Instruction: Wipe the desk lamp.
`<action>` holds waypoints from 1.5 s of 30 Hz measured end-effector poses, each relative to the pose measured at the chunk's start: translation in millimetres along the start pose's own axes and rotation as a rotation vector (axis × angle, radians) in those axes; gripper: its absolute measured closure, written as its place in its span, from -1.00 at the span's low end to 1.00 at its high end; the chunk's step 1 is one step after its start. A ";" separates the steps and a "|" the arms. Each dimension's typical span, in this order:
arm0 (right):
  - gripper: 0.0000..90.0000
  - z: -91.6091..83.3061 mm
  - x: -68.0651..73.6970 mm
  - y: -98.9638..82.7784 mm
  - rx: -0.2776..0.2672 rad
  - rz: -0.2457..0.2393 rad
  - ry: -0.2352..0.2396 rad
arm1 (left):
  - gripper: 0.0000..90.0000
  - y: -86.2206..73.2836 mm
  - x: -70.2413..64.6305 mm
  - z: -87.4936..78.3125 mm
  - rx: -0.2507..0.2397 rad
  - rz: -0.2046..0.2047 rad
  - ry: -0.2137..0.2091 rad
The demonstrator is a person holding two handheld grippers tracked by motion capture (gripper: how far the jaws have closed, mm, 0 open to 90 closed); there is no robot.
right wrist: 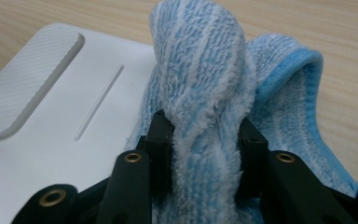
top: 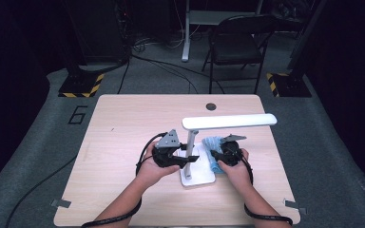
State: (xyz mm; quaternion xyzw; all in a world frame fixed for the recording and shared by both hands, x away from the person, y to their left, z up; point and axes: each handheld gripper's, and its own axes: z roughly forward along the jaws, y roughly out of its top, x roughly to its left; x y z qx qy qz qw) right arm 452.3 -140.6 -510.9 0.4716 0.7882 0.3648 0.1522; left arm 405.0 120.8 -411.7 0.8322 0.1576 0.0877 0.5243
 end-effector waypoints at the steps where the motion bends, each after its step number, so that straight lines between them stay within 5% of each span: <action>1: 0.45 -2.4 1.8 -3.0 0.000 0.009 -0.003 | 0.16 0.3 0.1 0.1 0.001 0.004 0.000; 17: 0.46 -44.6 23.1 -42.8 0.023 -0.045 0.051 | 0.16 -0.6 0.1 -0.8 0.008 0.001 0.004; 30: 0.44 -33.9 16.9 -33.2 0.032 -0.053 0.036 | 0.16 -0.4 3.1 -1.6 0.018 0.007 -0.025; 34: 0.43 -24.8 13.2 -25.1 0.024 -0.011 0.029 | 0.16 -1.7 3.1 -0.7 0.001 0.001 -0.024; 45: 0.40 5.2 -4.1 4.1 0.019 -0.002 -0.002 | 0.16 -0.7 3.5 -0.6 0.013 0.013 -0.029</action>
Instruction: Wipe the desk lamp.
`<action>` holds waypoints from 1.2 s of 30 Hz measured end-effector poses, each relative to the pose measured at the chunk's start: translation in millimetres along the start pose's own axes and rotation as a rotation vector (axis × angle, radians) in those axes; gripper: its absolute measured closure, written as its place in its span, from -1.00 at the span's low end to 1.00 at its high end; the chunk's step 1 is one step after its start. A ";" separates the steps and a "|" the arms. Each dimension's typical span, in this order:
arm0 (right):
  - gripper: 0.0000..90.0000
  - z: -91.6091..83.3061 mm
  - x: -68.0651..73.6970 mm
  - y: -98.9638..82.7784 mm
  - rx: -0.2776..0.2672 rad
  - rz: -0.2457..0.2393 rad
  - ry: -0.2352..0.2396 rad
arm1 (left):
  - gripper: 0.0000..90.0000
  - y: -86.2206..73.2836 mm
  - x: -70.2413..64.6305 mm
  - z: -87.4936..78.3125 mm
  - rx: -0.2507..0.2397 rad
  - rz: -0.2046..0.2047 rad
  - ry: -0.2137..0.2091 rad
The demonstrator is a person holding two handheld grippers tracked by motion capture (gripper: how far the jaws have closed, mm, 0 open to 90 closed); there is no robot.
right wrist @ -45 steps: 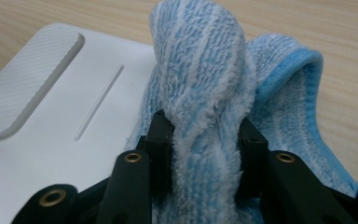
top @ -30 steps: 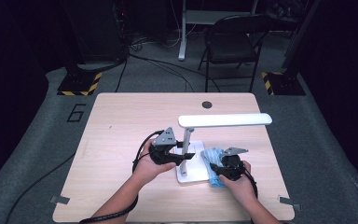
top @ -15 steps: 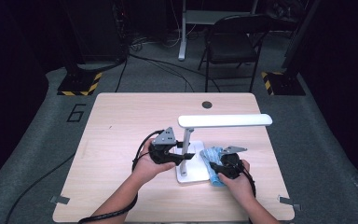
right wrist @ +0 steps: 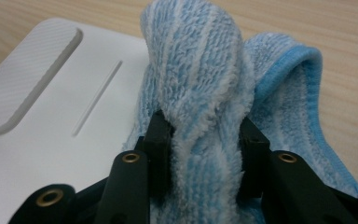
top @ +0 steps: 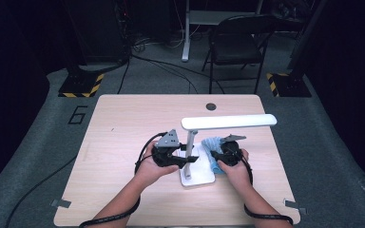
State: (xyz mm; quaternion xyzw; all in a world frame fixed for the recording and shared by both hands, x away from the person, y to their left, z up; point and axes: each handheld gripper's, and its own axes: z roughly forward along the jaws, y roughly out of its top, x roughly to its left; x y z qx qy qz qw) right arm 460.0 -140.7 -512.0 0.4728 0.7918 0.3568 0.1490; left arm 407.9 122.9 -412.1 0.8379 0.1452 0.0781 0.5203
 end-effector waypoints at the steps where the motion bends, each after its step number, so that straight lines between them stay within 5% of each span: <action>1: 0.40 2.2 -0.4 2.5 -0.002 0.011 0.000 | 0.16 -0.2 -0.3 0.1 -0.002 -0.004 -0.001; 20: 0.41 25.8 -7.6 26.7 -0.022 0.044 -0.052 | 0.16 -1.9 0.7 -0.1 -0.014 -0.001 -0.008; 36: 0.49 -13.7 5.1 -8.2 0.020 -0.028 0.053 | 0.16 -2.0 -5.0 2.1 -0.026 -0.021 0.036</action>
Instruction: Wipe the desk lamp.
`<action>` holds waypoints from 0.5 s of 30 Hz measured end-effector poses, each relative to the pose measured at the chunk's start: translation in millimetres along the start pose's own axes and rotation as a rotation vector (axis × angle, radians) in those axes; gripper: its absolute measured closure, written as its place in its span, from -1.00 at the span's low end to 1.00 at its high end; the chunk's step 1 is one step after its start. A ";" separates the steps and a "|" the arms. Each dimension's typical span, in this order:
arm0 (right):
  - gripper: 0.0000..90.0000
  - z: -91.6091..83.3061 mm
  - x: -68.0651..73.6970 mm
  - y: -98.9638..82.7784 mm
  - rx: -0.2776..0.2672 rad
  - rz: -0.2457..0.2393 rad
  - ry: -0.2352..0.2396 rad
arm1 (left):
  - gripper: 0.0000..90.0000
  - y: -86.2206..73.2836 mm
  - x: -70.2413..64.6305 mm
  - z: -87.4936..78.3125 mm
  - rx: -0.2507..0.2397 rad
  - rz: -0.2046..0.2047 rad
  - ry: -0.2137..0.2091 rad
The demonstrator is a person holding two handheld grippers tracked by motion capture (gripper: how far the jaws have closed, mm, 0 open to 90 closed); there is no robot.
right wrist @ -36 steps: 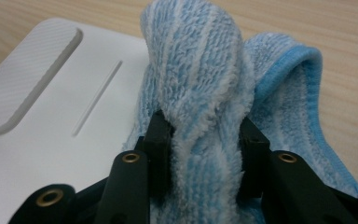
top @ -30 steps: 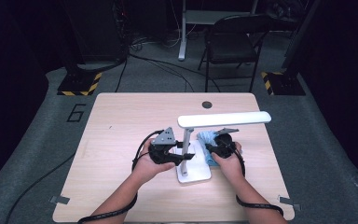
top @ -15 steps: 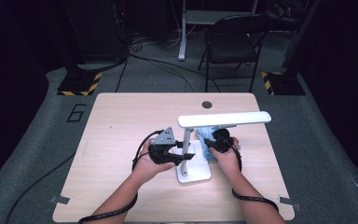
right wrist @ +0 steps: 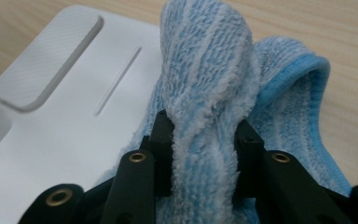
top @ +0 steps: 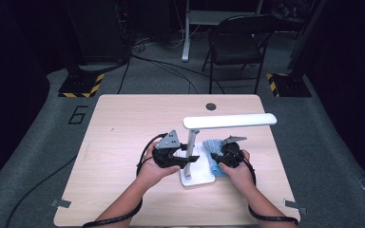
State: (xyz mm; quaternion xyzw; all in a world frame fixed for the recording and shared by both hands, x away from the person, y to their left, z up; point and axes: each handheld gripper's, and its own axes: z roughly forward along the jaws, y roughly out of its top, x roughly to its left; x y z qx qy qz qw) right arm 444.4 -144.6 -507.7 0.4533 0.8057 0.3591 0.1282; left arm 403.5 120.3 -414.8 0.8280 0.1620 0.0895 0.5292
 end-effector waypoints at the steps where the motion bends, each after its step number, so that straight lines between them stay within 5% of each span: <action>1: 0.49 -3.0 1.5 -3.6 -0.001 0.011 0.010 | 0.16 -0.4 0.1 -0.2 -0.003 -0.002 0.001; 5: 0.49 -12.5 7.8 -19.0 -0.037 0.015 0.015 | 0.16 -2.0 0.7 -0.8 -0.016 -0.004 0.006; 9: 0.49 -20.3 13.7 -25.2 -0.030 -0.046 0.003 | 0.16 -1.9 1.0 -1.0 -0.015 -0.005 0.008; 15: 0.48 -25.9 14.9 -31.6 -0.031 -0.028 0.025 | 0.16 -1.5 2.1 -2.7 -0.004 0.001 0.006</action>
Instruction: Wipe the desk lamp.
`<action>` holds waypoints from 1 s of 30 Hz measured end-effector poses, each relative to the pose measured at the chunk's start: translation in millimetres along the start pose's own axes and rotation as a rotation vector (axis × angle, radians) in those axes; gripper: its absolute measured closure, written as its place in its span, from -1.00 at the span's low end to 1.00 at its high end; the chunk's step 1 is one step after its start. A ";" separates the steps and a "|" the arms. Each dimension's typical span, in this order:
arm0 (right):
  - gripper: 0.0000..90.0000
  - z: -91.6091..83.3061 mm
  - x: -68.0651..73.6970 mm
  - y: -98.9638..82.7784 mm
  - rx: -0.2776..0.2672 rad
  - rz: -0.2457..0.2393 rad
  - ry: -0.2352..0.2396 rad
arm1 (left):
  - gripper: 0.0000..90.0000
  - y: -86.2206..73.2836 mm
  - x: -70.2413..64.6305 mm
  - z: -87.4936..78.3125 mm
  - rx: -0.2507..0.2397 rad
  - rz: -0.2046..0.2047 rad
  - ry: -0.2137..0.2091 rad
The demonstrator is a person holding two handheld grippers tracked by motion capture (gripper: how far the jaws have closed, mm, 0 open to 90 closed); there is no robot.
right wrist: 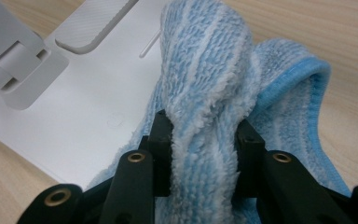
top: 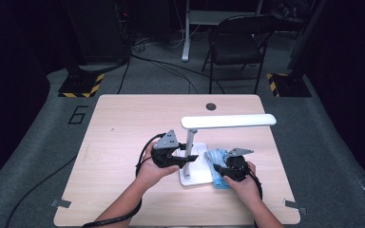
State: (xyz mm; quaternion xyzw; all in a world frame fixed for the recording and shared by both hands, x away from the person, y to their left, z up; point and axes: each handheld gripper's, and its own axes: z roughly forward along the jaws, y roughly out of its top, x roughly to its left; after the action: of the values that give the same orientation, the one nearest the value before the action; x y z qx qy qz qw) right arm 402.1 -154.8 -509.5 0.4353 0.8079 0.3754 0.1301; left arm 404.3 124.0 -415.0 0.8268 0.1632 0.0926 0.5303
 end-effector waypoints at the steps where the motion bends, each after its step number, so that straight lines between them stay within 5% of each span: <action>1: 0.48 -0.7 0.8 -0.5 0.001 -0.001 0.002 | 0.16 0.0 -0.6 0.3 -0.002 -0.009 -0.003; 7: 0.47 -3.3 3.6 -2.4 -0.001 -0.031 -0.003 | 0.16 0.0 0.9 0.3 -0.011 -0.005 0.010; 30: 0.41 -17.8 -13.0 -2.0 -0.094 0.024 -0.074 | 0.16 6.7 12.2 14.4 -0.022 -0.049 0.067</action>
State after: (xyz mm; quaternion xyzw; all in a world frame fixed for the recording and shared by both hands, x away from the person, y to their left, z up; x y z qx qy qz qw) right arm 398.9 -174.7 -500.2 0.4518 0.7788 0.3980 0.1757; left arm 421.5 113.7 -415.2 0.8131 0.2000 0.1090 0.5357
